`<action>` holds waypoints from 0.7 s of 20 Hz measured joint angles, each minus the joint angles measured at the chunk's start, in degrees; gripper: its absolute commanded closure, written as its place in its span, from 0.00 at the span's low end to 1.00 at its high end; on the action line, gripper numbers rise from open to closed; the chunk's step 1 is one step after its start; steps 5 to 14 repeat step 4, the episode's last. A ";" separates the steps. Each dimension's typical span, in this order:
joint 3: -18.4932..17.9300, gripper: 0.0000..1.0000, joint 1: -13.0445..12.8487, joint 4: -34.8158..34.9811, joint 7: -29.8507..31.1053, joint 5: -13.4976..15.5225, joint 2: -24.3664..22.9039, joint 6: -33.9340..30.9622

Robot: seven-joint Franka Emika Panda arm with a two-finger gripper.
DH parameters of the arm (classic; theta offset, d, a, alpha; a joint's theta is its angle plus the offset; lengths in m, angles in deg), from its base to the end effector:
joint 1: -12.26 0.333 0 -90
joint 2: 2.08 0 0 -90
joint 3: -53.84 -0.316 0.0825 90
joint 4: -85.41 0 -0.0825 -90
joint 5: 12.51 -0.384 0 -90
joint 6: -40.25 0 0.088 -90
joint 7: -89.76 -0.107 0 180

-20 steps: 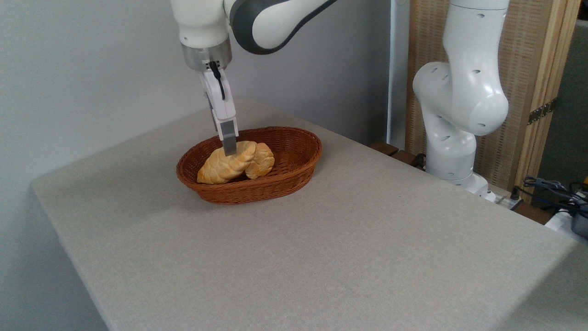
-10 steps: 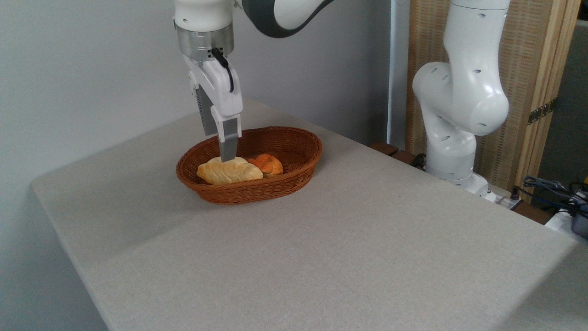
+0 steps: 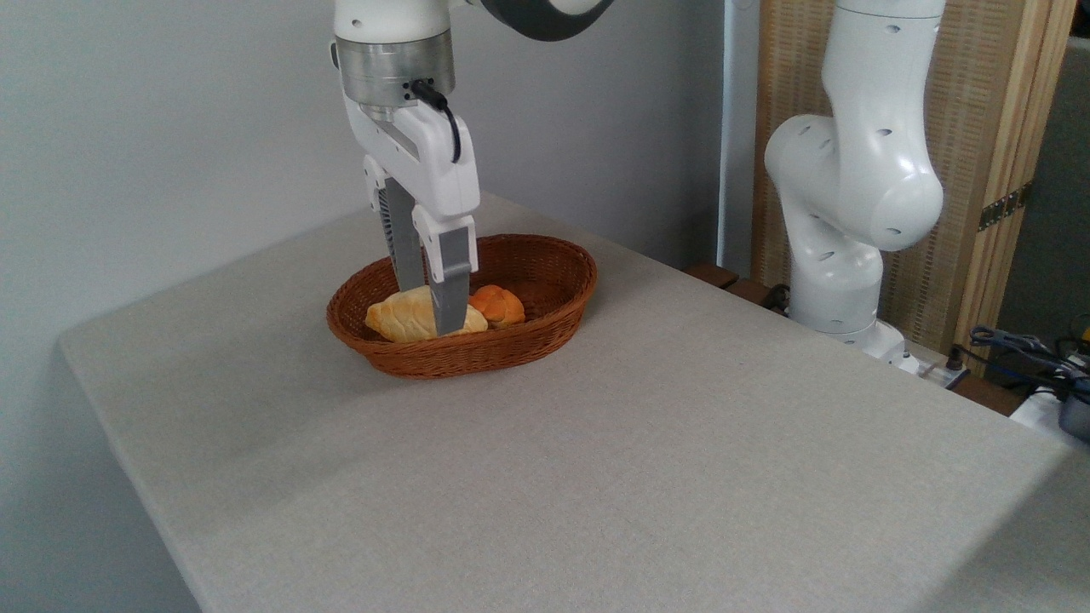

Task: Put bread into the basket
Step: 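Open the gripper to release the bread and raise it slightly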

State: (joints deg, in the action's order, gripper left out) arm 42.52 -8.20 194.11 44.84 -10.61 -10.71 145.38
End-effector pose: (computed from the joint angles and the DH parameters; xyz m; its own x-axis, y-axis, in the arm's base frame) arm 0.5183 -0.0801 0.5716 0.5882 -0.8020 0.1039 -0.8053 -0.5927 -0.0160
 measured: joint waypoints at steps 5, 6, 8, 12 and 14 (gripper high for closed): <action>-0.70 0.00 0.00 -0.02 0.00 -2.03 0.00 -1.47; -0.70 0.00 0.00 -0.02 0.00 -2.03 0.00 -1.47; -0.70 0.00 0.00 -0.02 0.00 -2.03 0.00 -1.47; -0.70 0.00 0.00 -0.02 0.00 -2.03 0.00 -1.47; -0.70 0.00 0.00 -0.02 0.00 -2.03 0.00 -1.47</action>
